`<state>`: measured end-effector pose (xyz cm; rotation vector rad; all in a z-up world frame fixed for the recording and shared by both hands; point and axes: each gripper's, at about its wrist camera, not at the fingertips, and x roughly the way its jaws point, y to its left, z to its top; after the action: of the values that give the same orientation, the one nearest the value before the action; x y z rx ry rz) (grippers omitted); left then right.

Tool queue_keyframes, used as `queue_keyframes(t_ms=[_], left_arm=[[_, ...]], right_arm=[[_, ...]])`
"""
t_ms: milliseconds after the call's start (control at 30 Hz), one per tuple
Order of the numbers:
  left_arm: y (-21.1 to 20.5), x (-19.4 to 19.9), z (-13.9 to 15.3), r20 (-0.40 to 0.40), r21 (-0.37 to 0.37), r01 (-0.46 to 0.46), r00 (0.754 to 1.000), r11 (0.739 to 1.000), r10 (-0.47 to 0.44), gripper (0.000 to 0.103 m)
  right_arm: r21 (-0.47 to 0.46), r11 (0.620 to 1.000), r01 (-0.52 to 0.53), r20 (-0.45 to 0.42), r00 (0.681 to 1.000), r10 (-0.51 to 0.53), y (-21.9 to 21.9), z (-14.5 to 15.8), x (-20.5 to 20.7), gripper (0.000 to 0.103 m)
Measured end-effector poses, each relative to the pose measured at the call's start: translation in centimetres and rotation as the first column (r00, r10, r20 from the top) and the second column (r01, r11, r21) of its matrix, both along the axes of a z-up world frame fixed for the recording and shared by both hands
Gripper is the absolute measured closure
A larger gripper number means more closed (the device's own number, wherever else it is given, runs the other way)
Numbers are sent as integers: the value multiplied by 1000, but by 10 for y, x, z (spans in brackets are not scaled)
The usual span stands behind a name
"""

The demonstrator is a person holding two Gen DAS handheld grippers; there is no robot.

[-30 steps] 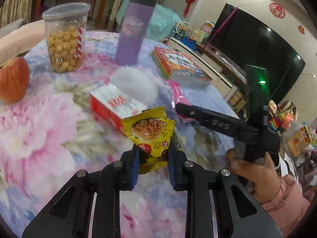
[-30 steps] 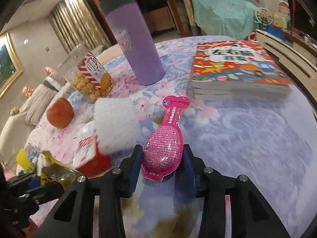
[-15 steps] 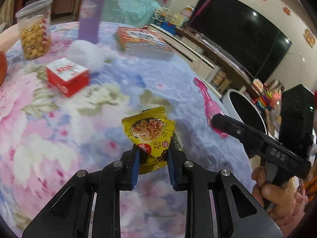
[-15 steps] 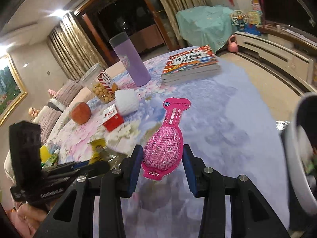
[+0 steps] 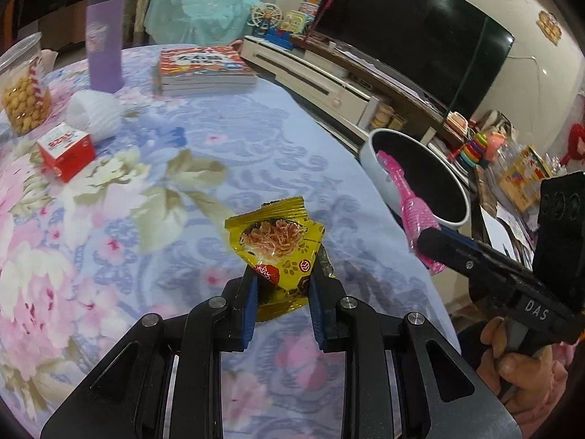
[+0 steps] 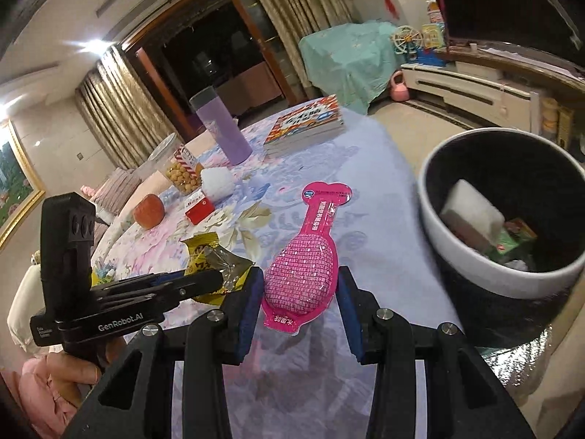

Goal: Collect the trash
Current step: 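Carry the yellow snack bag and pink package over the trash bin with both tools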

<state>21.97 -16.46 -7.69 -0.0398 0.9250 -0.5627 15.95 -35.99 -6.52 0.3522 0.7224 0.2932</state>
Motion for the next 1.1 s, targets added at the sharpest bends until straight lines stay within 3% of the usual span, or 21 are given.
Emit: queue_keyframes(t_ms=[533, 1100], left_arm=[[-73, -6, 21, 67, 46, 110, 991, 993, -113, 80], [-140, 7, 37, 107, 70, 189, 975, 979, -196, 80]], right_arm=[[6, 992, 122, 52, 991, -122, -72, 15, -19, 62], [-10, 975, 221, 50, 974, -220, -135, 16, -11, 62]])
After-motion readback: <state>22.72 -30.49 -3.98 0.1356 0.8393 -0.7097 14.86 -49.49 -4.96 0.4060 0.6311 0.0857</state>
